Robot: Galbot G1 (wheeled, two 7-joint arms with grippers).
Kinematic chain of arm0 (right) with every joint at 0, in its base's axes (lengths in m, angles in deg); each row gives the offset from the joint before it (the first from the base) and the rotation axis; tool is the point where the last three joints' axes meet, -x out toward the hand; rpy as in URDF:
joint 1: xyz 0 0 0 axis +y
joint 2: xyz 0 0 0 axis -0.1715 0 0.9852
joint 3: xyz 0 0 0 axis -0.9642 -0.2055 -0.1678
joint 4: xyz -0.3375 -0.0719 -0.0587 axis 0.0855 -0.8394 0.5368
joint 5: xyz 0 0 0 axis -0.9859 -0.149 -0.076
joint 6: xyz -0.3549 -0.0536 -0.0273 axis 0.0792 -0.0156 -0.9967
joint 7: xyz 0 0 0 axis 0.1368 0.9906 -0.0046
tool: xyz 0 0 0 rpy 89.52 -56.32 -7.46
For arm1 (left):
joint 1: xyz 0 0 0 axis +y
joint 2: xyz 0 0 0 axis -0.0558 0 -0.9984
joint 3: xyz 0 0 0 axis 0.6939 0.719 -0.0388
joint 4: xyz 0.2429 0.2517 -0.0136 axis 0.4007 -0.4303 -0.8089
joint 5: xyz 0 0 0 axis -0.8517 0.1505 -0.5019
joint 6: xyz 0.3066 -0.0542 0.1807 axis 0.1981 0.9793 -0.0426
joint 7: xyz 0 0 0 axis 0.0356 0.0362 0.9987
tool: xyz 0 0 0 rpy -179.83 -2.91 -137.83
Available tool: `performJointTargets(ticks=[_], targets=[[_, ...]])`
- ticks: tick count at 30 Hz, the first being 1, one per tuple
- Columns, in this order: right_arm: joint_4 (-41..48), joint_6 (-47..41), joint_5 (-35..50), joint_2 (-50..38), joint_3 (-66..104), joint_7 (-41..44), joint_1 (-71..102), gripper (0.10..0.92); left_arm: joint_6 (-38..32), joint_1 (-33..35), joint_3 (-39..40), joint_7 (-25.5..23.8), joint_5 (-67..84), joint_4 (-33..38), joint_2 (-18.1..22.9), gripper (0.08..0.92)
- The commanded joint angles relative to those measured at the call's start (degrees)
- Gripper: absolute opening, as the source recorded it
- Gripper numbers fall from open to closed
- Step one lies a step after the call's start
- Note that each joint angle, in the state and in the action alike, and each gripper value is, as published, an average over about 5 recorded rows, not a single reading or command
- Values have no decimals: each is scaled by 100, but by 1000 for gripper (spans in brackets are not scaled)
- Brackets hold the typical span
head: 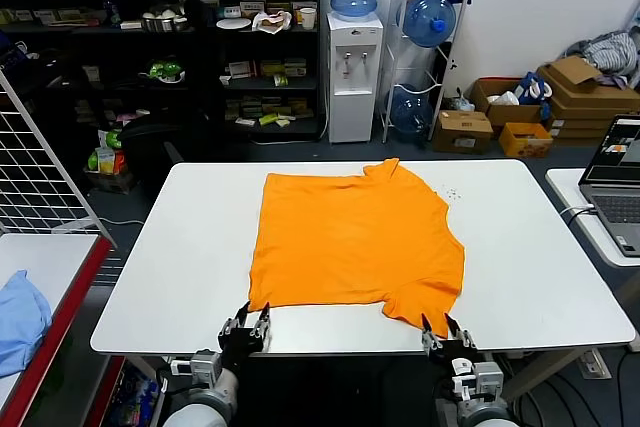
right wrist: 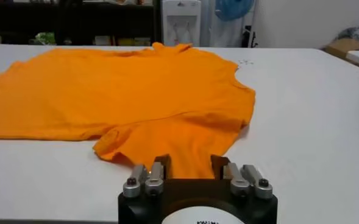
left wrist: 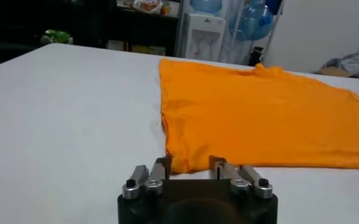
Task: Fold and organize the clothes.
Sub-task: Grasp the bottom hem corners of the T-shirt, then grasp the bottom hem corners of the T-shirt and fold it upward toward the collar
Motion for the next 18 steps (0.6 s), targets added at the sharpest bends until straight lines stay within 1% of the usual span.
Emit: performJointTargets(ticks=[1, 5, 9, 12, 18], targets=[[-5, 7, -12, 9, -12, -5, -2, 344, -5, -37, 20, 19, -28, -39, 3, 348], [-46, 45, 9, -5, -8, -5, 33, 222, -15, -18, 20, 42, -53, -8, 3, 236], [-197, 95, 84, -50, -9, -17, 149, 136, -19, 61, 4, 68, -51, 109, -30, 125], [-426, 129, 175, -136, -10, -39, 353, 124, -13, 207, -21, 100, -11, 307, -109, 93], [-935, 203, 328, -462, 95, -131, 1057, 124, 32, 784, -69, 245, 296, 951, -520, 92]])
